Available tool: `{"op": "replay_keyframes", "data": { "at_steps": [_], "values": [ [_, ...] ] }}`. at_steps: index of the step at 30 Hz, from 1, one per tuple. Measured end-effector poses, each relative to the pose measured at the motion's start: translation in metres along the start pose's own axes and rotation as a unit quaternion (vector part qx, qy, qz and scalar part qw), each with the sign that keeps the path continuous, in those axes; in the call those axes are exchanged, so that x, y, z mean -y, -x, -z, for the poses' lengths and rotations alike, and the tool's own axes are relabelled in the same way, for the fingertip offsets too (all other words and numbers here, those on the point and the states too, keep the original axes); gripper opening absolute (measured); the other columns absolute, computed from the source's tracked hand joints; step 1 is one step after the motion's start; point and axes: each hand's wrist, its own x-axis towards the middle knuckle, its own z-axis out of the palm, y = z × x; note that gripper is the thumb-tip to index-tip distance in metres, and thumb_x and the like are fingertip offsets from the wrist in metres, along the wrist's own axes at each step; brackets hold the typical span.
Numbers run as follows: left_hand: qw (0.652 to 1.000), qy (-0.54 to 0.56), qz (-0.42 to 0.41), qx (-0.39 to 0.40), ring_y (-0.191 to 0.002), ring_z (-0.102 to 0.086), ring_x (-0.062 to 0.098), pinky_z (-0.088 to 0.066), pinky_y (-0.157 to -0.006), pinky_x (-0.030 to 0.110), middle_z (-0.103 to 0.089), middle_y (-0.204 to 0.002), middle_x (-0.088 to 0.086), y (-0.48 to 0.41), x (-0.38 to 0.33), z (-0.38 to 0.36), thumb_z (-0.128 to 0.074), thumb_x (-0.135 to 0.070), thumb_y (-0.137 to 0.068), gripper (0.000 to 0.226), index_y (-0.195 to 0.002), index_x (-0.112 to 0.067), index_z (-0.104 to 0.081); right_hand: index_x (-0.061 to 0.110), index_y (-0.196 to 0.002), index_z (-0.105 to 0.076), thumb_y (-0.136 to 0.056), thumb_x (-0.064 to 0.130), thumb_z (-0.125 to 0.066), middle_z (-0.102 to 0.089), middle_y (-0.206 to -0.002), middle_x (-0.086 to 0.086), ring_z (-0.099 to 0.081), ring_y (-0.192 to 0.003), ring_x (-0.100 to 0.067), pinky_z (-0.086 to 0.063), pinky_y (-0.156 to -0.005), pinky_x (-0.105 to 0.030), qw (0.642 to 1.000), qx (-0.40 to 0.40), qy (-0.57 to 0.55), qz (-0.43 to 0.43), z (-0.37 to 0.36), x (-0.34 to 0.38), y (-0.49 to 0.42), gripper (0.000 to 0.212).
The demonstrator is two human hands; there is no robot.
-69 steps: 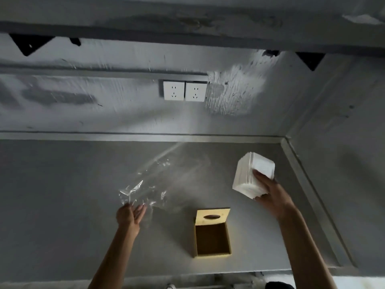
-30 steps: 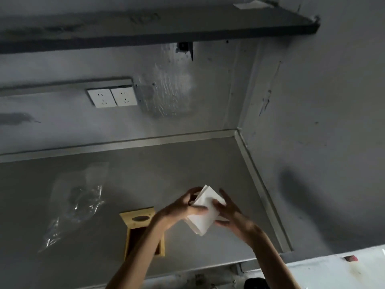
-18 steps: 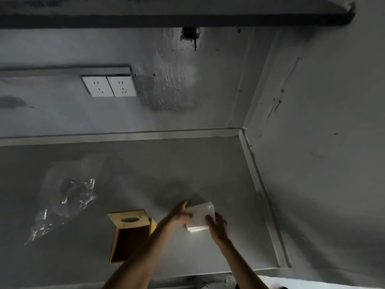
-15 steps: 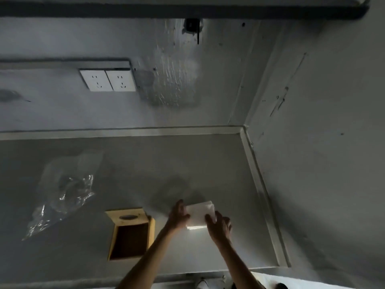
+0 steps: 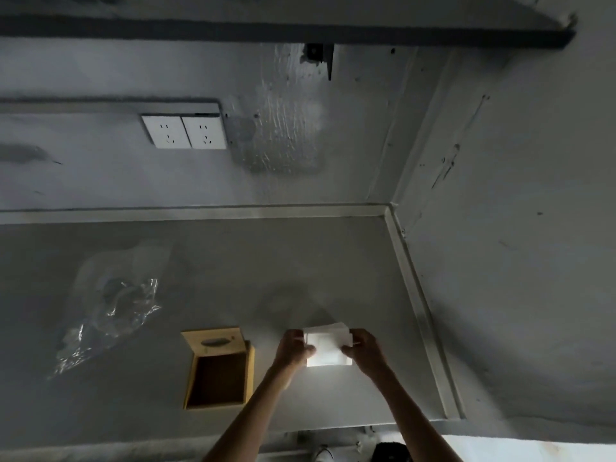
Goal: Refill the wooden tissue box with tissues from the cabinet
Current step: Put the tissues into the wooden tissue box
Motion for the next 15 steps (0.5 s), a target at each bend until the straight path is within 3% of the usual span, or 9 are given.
{"op": "replay_keyframes", "data": {
  "at_steps": [3,6,8,10,12,15],
  "values": [
    [0.998,-0.040,-0.048,0.026,-0.086,-0.066,0.018,-0.058,-0.070,0.033,-0.068,-0.099,0.004,0.017,0.001,-0.002,-0.068,-0.008,-0.070,0.035,-0.105,-0.013,-0.064,0.023,-0.088,-0.056,-0.072,-0.010,-0.072,-0.064,-0.089,-0.005,-0.062,-0.082,-0.027,-0.050,-0.065,-0.024,0.998,-0.015,0.006,0.054,0.008,-0.002,0.018,0.040],
    [0.984,-0.100,-0.144,0.015,-0.098,-0.057,0.012,-0.055,-0.079,0.025,-0.053,-0.111,-0.001,0.040,0.013,-0.001,-0.063,-0.018,-0.074,0.039,-0.113,-0.022,-0.057,0.016,-0.098,-0.055,-0.076,-0.004,-0.073,-0.061,-0.095,0.001,-0.059,-0.083,-0.012,-0.048,-0.063,-0.013,0.985,-0.040,0.067,0.154,0.011,-0.011,0.047,0.035],
    [0.967,-0.139,-0.212,0.017,-0.102,-0.054,0.013,-0.052,-0.082,0.021,-0.049,-0.113,0.002,0.054,0.029,-0.001,-0.056,-0.034,-0.078,0.041,-0.115,-0.017,-0.053,0.012,-0.109,-0.055,-0.077,-0.001,-0.073,-0.060,-0.102,0.001,-0.060,-0.086,-0.008,-0.050,-0.067,-0.010,0.964,-0.064,0.117,0.229,0.010,-0.024,0.063,0.039],
    [0.957,-0.164,-0.238,0.022,-0.102,-0.052,0.014,-0.046,-0.081,0.012,-0.050,-0.111,0.004,0.063,0.048,-0.004,-0.050,-0.038,-0.081,0.042,-0.115,-0.012,-0.052,0.019,-0.117,-0.055,-0.078,0.000,-0.073,-0.060,-0.107,0.000,-0.060,-0.090,-0.009,-0.053,-0.074,-0.015,0.955,-0.070,0.140,0.253,0.005,-0.038,0.076,0.047],
    [0.955,-0.189,-0.228,0.016,-0.099,-0.051,0.014,-0.040,-0.079,0.005,-0.050,-0.109,0.003,0.068,0.067,-0.010,-0.054,-0.020,-0.085,0.029,-0.112,-0.011,-0.051,0.028,-0.118,-0.051,-0.078,0.002,-0.073,-0.060,-0.112,-0.002,-0.058,-0.095,-0.011,-0.057,-0.079,-0.024,0.952,-0.065,0.163,0.251,-0.003,-0.049,0.087,0.052],
    [0.954,-0.225,-0.197,0.015,-0.101,-0.049,0.010,-0.036,-0.077,0.001,-0.049,-0.112,0.001,0.073,0.086,-0.020,-0.053,-0.003,-0.085,0.031,-0.113,-0.015,-0.049,0.035,-0.130,-0.035,-0.079,0.001,-0.071,-0.049,-0.126,-0.004,-0.052,-0.107,-0.011,-0.056,-0.088,-0.034,0.969,-0.036,0.152,0.194,-0.013,-0.062,0.097,0.071]
  ]
}}
